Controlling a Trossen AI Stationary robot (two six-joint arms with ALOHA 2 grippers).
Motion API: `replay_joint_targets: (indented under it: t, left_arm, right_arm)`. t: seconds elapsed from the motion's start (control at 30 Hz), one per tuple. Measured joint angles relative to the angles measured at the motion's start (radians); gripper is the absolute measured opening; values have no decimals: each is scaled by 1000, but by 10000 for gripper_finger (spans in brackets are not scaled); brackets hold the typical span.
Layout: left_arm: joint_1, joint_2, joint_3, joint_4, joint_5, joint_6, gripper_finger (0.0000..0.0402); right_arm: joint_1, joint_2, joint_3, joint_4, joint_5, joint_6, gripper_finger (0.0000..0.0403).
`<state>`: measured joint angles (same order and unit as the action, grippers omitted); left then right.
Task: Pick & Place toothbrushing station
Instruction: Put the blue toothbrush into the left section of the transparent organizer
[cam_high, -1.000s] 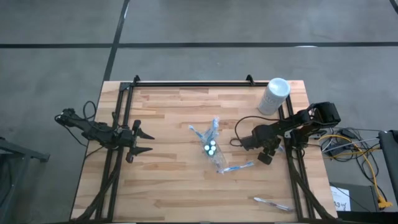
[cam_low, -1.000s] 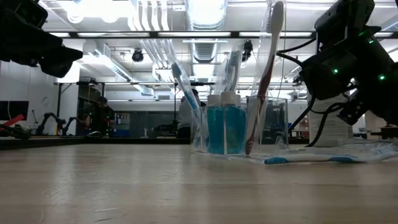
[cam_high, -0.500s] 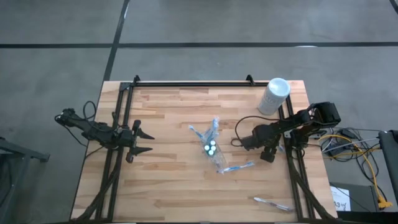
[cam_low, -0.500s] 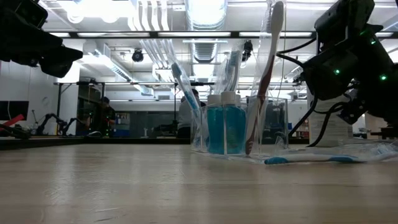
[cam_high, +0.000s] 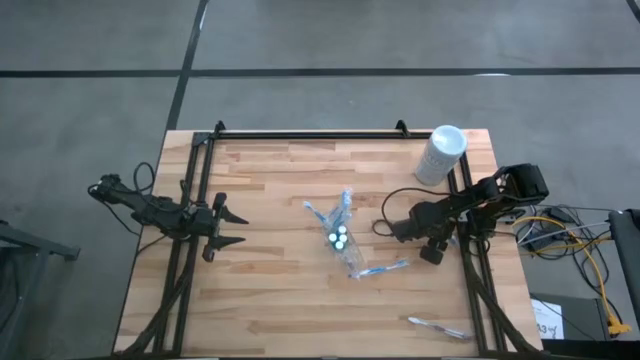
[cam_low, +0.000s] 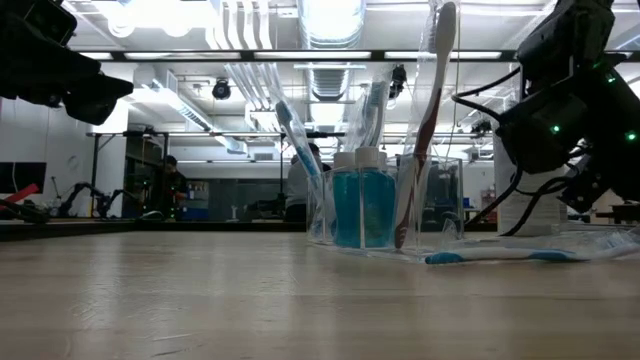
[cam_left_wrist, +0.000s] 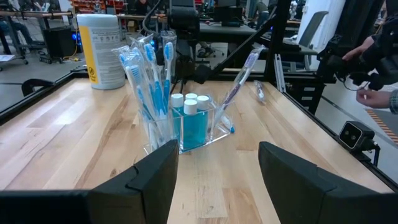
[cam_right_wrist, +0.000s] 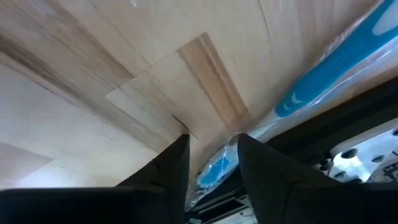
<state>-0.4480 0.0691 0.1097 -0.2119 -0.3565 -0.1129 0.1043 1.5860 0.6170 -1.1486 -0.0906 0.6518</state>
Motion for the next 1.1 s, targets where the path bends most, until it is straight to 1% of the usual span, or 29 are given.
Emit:
replay_joint_targets:
  t: [0.3, 0.37, 0.53, 0.83, 1.1]
  left_arm:
    - [0, 0, 0, 0, 0, 0, 227]
    - [0, 0, 0, 0, 0, 0, 227]
    - [0, 0, 0, 0, 0, 0, 227]
    - [0, 0, 0, 0, 0, 0, 227]
    - [0, 0, 0, 0, 0, 0, 227]
  right_arm:
    - [0, 2, -4, 2, 0, 18, 82]
    - [0, 2, -5, 2, 0, 47, 64]
    - [0, 3, -6, 4, 11, 52, 16]
    - [0, 4, 31, 3, 7, 55, 8]
    - [0, 4, 179, 14, 7, 42, 8]
